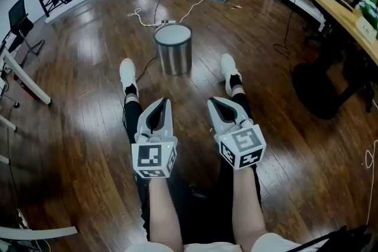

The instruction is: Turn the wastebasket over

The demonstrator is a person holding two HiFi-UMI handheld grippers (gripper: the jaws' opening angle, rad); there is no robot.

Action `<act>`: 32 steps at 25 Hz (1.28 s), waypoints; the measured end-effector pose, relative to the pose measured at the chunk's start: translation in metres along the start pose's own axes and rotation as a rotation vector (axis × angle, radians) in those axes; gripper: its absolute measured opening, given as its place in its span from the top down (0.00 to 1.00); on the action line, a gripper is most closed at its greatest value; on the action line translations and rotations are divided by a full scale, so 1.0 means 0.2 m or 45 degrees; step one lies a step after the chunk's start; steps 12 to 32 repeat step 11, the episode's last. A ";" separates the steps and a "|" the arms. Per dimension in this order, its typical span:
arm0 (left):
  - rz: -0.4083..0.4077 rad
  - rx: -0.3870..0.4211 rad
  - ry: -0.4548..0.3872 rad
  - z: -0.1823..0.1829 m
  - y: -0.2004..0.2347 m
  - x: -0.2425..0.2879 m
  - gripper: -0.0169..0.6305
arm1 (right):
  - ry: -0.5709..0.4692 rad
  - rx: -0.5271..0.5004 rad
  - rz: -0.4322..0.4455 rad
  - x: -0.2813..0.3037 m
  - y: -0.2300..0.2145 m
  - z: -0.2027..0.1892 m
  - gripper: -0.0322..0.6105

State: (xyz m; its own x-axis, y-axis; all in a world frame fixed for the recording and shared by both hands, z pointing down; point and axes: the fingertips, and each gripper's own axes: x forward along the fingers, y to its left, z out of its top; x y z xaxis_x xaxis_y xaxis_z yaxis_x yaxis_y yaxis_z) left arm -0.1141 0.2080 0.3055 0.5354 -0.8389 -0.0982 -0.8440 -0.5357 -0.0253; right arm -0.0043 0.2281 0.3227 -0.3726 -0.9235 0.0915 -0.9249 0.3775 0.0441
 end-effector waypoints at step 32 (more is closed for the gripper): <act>-0.038 -0.007 -0.012 -0.02 0.00 0.04 0.95 | -0.001 0.000 -0.043 0.00 -0.04 -0.02 0.96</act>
